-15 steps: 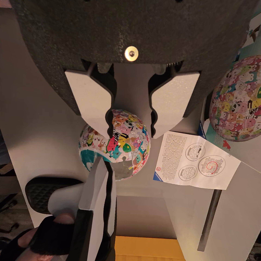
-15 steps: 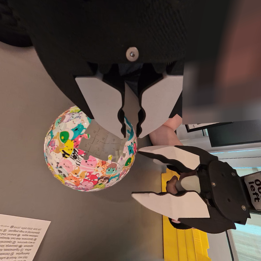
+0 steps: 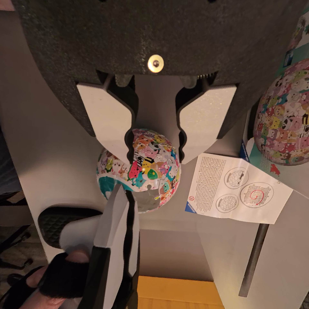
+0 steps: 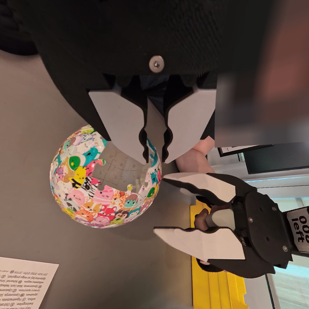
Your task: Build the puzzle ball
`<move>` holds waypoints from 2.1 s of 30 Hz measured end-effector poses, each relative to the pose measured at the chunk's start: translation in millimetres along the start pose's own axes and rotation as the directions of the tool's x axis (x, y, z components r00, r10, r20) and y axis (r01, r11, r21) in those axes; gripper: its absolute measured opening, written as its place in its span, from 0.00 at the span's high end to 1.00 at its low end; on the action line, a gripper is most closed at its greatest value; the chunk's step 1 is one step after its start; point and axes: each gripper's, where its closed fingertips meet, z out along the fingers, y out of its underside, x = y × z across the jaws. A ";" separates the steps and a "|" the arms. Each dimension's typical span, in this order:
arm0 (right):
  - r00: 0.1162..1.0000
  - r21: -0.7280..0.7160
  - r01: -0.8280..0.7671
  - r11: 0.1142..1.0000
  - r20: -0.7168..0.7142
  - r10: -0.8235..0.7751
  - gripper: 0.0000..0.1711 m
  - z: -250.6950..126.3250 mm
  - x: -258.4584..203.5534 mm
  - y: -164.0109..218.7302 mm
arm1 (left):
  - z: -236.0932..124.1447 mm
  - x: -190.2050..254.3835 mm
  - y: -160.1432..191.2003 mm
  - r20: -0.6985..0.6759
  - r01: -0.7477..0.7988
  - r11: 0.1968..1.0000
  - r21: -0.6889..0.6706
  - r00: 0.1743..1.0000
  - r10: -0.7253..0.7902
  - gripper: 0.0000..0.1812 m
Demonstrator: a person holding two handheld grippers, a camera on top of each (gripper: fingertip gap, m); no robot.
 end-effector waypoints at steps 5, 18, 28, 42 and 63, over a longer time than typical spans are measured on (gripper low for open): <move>1.000 -0.003 0.007 1.000 -0.003 -0.007 0.90 -0.2 -0.4 0.3 | 0.2 -1.7 4.8 0.025 -0.016 0.999 -0.035 1.000 0.017 0.72; 1.000 -0.017 0.009 1.000 -0.006 -0.010 0.90 0.8 -0.2 3.7 | 0.9 5.9 -8.2 0.007 -0.028 1.000 0.013 1.000 0.027 0.72; 0.999 -0.037 0.024 0.999 -0.021 -0.024 0.91 1.1 1.4 7.7 | 6.2 9.0 -4.9 0.008 -0.042 0.999 -0.025 0.999 0.042 0.72; 0.993 -0.064 0.093 0.994 -0.070 -0.097 0.93 1.7 4.8 9.6 | 5.6 8.5 -2.8 0.002 -0.036 0.999 -0.031 0.999 0.036 0.71; 0.954 0.015 0.281 0.960 -0.113 -0.278 0.94 -19.6 -17.5 -12.9 | 7.6 -3.5 -8.6 0.018 0.029 0.999 0.026 0.999 -0.029 0.73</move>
